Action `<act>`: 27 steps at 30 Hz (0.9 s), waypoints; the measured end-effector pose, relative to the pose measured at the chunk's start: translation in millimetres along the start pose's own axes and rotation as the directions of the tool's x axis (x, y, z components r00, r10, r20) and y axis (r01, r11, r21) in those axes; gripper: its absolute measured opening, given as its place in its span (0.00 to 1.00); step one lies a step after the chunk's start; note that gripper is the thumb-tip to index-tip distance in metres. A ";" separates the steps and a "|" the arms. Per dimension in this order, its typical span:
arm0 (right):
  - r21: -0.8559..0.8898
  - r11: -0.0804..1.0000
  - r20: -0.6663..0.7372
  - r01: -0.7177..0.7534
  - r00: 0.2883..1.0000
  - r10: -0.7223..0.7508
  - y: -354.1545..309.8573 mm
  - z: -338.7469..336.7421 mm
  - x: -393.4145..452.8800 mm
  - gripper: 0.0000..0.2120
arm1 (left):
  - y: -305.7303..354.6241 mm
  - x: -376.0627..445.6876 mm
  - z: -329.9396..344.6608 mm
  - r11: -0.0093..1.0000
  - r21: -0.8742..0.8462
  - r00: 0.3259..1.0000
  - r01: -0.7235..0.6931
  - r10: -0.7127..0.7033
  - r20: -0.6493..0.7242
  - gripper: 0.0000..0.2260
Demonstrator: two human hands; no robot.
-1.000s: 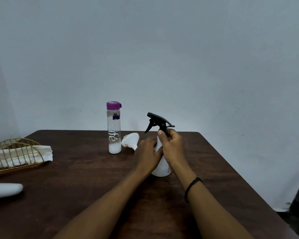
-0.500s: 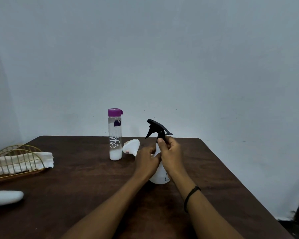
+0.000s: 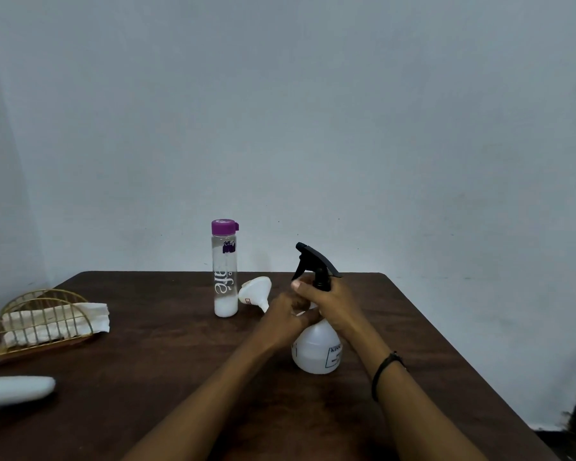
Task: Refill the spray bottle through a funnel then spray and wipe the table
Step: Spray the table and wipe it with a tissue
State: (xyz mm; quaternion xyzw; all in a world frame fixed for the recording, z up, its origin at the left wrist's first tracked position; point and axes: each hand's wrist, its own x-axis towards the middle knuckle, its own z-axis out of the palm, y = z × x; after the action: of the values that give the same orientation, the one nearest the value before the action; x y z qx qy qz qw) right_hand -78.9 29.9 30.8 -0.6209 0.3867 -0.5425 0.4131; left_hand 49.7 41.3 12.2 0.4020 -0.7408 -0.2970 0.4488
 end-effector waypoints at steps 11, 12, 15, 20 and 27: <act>0.058 0.989 0.184 -0.134 0.975 0.122 -20.1 -3.6 -10.5 0.14 | -1.0 -19.7 -20.9 1.000 0.000 0.987 -0.010 0.010 0.160 0.11; 0.047 0.990 0.149 -0.133 0.981 0.125 -21.7 -2.3 -13.3 0.13 | -1.2 -22.4 -20.7 1.000 -0.001 0.990 -0.007 0.007 0.141 0.11; 0.058 0.984 0.065 -0.168 0.984 0.164 -27.9 -3.6 -19.4 0.11 | -2.7 -29.8 -20.7 0.997 0.070 0.999 -0.027 0.029 -0.028 0.09; -0.115 0.977 0.087 -0.182 0.977 0.192 -61.3 -25.7 -24.5 0.13 | -13.8 -38.3 -31.8 0.969 0.244 0.946 0.030 0.051 -0.320 0.07; -0.578 0.663 0.123 -0.476 0.752 0.648 -91.1 -54.4 -33.3 0.12 | -40.2 -45.1 -44.7 0.908 0.368 0.928 0.201 -0.055 -0.370 0.09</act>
State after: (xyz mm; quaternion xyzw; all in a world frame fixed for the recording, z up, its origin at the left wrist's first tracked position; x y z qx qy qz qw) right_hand -133.8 88.4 107.8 -0.6334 0.6191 -0.1546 0.4378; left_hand 115.7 56.5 -20.4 0.5799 -0.6652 -0.0921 0.4613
